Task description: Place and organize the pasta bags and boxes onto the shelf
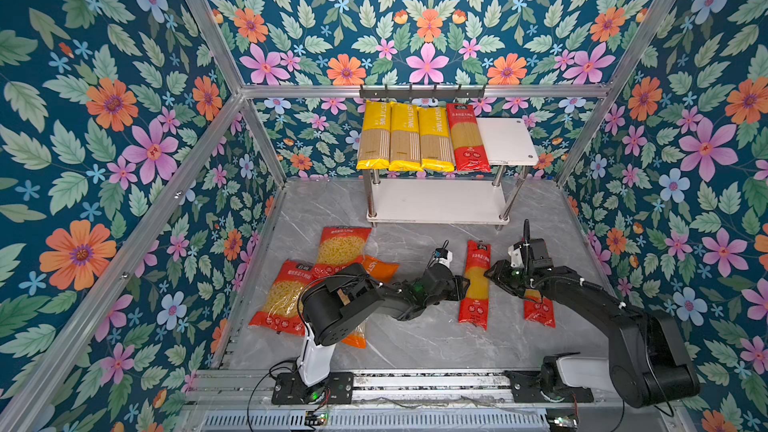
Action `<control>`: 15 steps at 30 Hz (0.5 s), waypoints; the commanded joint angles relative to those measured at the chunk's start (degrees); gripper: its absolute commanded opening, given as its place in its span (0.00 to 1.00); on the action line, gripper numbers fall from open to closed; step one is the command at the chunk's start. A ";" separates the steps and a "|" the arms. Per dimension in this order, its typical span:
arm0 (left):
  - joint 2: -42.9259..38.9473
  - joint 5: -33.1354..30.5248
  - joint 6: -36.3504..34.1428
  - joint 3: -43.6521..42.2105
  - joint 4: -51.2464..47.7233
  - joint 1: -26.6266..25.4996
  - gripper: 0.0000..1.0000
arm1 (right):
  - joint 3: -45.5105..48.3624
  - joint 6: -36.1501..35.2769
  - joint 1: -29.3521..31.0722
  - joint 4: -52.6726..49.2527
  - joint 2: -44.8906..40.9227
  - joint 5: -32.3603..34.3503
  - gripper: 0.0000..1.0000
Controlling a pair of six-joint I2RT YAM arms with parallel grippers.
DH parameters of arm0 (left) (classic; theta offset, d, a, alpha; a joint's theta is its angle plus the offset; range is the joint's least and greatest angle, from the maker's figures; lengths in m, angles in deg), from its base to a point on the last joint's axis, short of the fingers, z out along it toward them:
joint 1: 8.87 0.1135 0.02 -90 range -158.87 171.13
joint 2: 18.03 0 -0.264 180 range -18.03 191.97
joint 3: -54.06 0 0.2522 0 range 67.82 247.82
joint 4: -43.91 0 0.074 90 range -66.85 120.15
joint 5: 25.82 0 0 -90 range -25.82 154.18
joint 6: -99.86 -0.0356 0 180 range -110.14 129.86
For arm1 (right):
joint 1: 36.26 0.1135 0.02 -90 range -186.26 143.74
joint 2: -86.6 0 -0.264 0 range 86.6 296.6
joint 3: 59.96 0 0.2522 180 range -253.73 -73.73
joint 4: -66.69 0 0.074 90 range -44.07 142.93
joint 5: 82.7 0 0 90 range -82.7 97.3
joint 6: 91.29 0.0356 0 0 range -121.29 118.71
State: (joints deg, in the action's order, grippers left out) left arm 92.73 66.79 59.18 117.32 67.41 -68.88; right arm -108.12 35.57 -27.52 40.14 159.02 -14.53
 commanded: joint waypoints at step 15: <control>-1.79 -2.14 -0.27 -1.75 0.10 0.05 0.54 | -1.49 4.66 4.11 8.66 11.75 -1.31 0.30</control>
State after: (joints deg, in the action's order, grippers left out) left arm 91.72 65.92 59.44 115.64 67.52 -68.92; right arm -109.91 39.75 -23.48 47.48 169.25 -16.34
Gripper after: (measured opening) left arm 0.535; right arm 0.304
